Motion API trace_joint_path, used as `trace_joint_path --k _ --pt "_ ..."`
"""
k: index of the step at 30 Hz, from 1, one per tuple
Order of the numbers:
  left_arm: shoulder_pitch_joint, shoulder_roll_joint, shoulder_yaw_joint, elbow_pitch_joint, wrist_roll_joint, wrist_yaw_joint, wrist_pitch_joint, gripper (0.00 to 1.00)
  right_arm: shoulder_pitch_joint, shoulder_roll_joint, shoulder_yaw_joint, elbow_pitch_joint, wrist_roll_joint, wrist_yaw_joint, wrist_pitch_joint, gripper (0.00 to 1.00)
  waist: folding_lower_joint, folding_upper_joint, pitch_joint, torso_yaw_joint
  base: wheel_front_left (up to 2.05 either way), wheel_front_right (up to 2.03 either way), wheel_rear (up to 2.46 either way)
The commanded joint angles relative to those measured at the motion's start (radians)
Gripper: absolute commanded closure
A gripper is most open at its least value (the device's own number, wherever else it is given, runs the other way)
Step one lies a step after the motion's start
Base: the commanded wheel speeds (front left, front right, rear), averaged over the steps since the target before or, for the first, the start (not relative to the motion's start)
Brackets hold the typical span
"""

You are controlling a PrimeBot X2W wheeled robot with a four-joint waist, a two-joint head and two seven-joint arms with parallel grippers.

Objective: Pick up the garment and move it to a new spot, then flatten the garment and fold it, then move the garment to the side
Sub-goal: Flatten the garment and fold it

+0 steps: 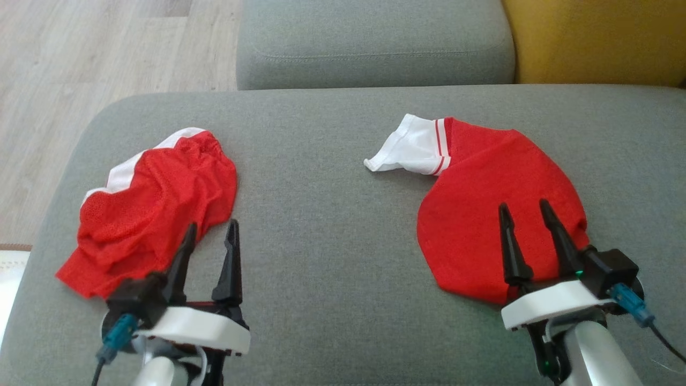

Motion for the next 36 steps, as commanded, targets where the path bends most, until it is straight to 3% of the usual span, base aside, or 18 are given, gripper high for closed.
trace_joint_path --k 1,12,17,24,36 --pt "-0.048 -0.006 0.053 -0.028 0.016 -0.009 -0.012 0.00 -0.038 -0.004 0.024 -0.029 -0.010 -0.001 -0.007 0.00 0.0001 0.0000 0.001 -0.004 0.00 0.00 0.00" --pt "-0.032 -0.049 0.100 0.009 0.063 -0.068 -0.012 0.00 -0.032 -0.004 0.026 -0.026 -0.011 -0.001 -0.006 0.00 0.0001 0.0000 0.015 0.008 0.00 0.00 0.00" --pt "-0.036 -0.064 0.101 0.027 0.077 -0.089 -0.012 0.00 -0.050 -0.004 0.091 0.006 -0.018 -0.001 0.019 0.00 0.0001 0.0000 0.043 0.030 0.00 0.00 0.00" --pt "-0.066 -0.079 0.082 0.055 0.087 -0.109 -0.012 0.00 -0.119 -0.004 0.145 0.171 -0.028 -0.001 0.074 0.00 0.0001 0.0000 0.091 0.100 0.00 0.00 0.00" --pt "-0.090 -0.087 0.074 0.074 0.088 -0.119 -0.012 0.00 -0.254 -0.004 0.024 0.436 -0.095 -0.001 0.045 0.00 0.0001 0.0000 0.155 0.175 0.00 0.00 0.00"
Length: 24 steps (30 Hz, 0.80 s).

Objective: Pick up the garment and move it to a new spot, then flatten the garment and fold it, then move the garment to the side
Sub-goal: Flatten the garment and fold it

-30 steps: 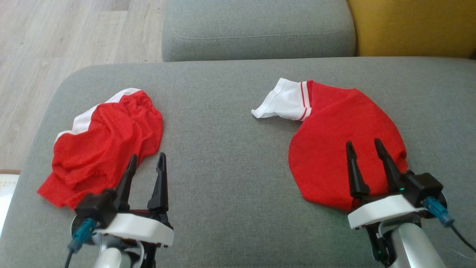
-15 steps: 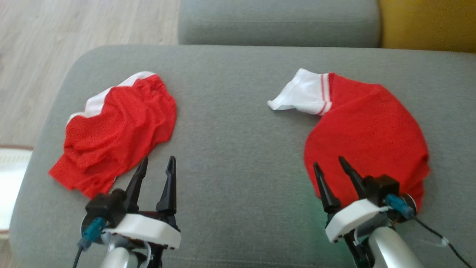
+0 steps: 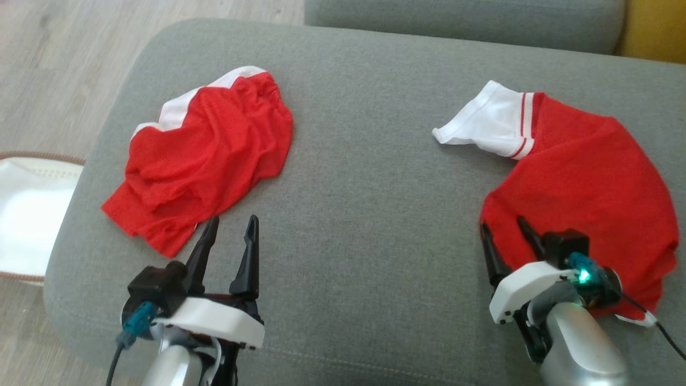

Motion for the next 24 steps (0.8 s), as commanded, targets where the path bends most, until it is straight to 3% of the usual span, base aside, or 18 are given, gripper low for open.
trace_joint_path --k 1,18,19,20,24 --pt "-0.046 -0.003 0.025 -0.026 0.010 -0.006 -0.012 0.00 -0.047 -0.002 0.027 0.003 0.004 -0.001 -0.014 0.00 0.0000 0.0000 0.008 0.008 0.00 0.00 0.00" --pt "-0.076 -0.004 0.008 -0.029 -0.010 0.002 -0.012 0.00 -0.135 -0.002 0.114 0.190 0.102 -0.001 -0.025 0.00 0.0000 0.0000 0.053 -0.012 0.00 0.00 0.00" --pt "-0.078 -0.004 0.008 -0.029 -0.010 0.002 -0.012 0.00 -0.139 -0.002 0.118 0.202 0.108 -0.001 -0.023 0.09 0.0000 0.0000 0.054 -0.013 0.00 0.00 0.00" --pt "-0.079 -0.004 0.008 -0.027 -0.010 0.002 -0.012 0.00 -0.143 -0.002 0.123 0.213 0.113 -0.001 -0.022 1.00 0.0000 0.0000 0.054 -0.013 0.00 0.00 0.00" --pt "-0.078 -0.004 0.006 -0.020 -0.011 0.003 -0.012 0.00 -0.154 -0.002 0.145 0.243 0.129 -0.001 -0.026 1.00 0.0000 0.0000 0.038 -0.016 0.00 0.00 0.00"
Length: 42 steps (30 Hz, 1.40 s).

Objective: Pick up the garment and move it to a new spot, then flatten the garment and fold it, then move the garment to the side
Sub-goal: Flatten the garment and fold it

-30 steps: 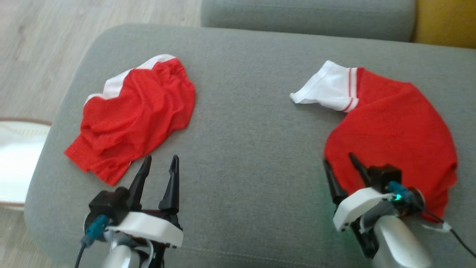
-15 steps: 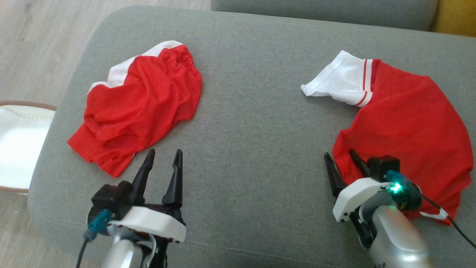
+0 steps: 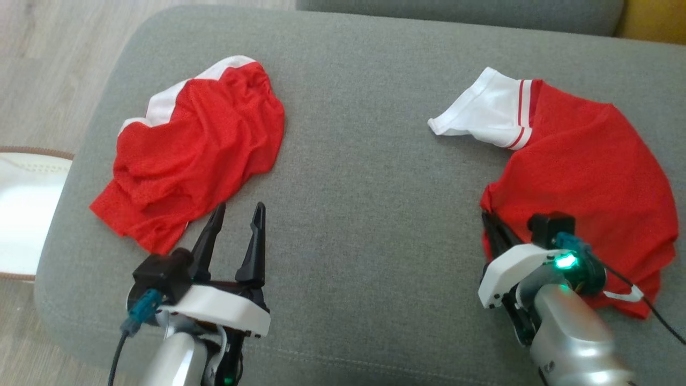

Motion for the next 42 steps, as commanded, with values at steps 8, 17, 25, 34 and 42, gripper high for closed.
trace_joint_path --k 8,17,25,34,42 --pt "-0.017 -0.001 0.015 -0.024 -0.032 0.010 -0.012 0.00 -0.028 0.006 0.147 -0.072 0.081 -0.001 -0.018 1.00 0.0000 0.0000 -0.074 0.017 0.00 0.00 0.00" --pt "0.025 -0.001 -0.004 -0.018 -0.063 0.024 -0.012 0.00 -0.160 0.006 0.333 -0.276 0.241 -0.001 0.021 1.00 0.0000 0.0000 -0.151 0.072 0.00 0.00 0.00" --pt "0.059 -0.001 -0.001 -0.008 -0.066 0.024 -0.012 0.00 -0.435 0.006 0.377 -0.385 0.491 -0.001 -0.013 1.00 0.0000 0.0000 -0.207 0.105 0.00 0.00 0.00" --pt "0.083 -0.001 0.024 -0.031 -0.065 0.033 -0.012 0.00 -0.617 -0.012 0.228 -0.240 0.497 -0.001 -0.041 1.00 0.0000 0.0000 -0.208 0.061 0.00 0.00 0.00" --pt "0.083 -0.001 0.024 -0.037 -0.062 0.032 -0.012 0.00 -0.428 -0.178 0.188 -0.261 0.538 -0.001 -0.026 1.00 0.0000 0.0000 -0.186 0.006 0.00 0.00 0.00"
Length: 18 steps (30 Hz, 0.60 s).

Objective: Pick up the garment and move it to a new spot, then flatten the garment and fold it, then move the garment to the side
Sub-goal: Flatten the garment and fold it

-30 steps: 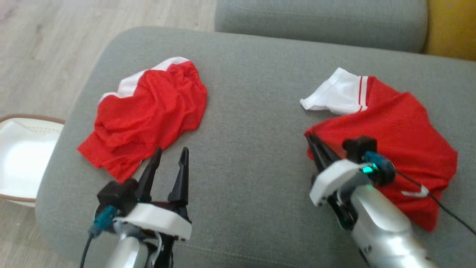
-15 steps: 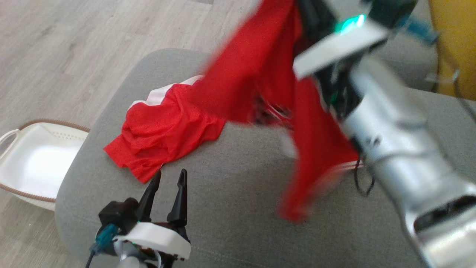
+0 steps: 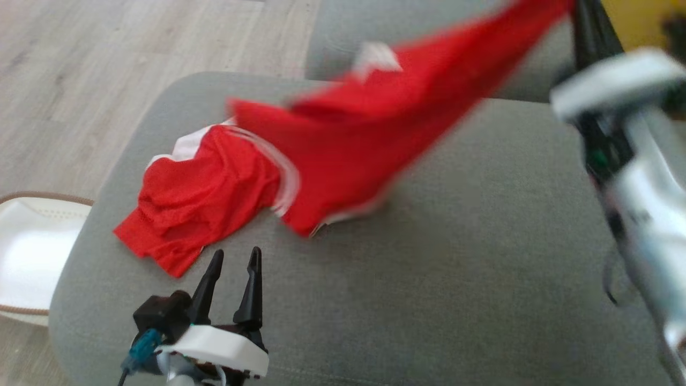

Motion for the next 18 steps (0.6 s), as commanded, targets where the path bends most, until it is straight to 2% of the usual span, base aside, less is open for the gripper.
trace_joint_path --k 1,6,9,10,11,15,18 --pt "-0.045 -0.002 0.028 -0.040 0.000 0.004 -0.012 0.00 0.044 -0.035 0.001 -0.041 0.020 -0.001 0.011 1.00 0.0000 -0.0001 0.014 -0.018 0.00 0.00 0.00" --pt "-0.058 -0.002 0.029 -0.044 0.006 0.005 -0.012 0.00 0.251 -0.225 -0.071 -0.032 0.021 -0.001 0.019 1.00 0.0000 -0.0001 0.043 -0.057 0.00 0.00 0.00" --pt "-0.064 -0.002 0.031 -0.041 0.008 0.003 -0.012 0.00 0.330 -0.268 -0.134 0.052 -0.002 -0.001 0.049 1.00 0.0000 -0.0001 0.053 -0.079 0.00 0.00 0.00" --pt "-0.065 -0.002 0.032 -0.040 0.008 0.003 -0.012 0.00 0.345 -0.274 -0.149 0.092 -0.023 -0.001 0.069 0.58 0.0000 -0.0001 0.055 -0.087 0.00 0.00 0.00" --pt "-0.067 -0.002 0.032 -0.039 0.009 0.002 -0.012 0.00 0.351 -0.279 -0.165 0.130 -0.053 -0.001 0.073 0.00 0.0000 -0.0001 0.057 -0.094 0.00 0.00 0.00" --pt "-0.075 -0.002 0.031 -0.031 0.012 0.001 -0.012 0.00 0.328 -0.250 -0.228 0.282 -0.155 -0.001 0.096 0.00 0.0000 -0.0001 0.055 -0.117 0.00 0.00 0.00" --pt "-0.080 -0.002 0.035 -0.028 0.011 0.000 -0.012 0.00 0.293 -0.217 -0.257 0.340 -0.232 -0.001 0.061 0.00 0.0000 -0.0001 0.048 -0.128 0.00 0.00 0.00"
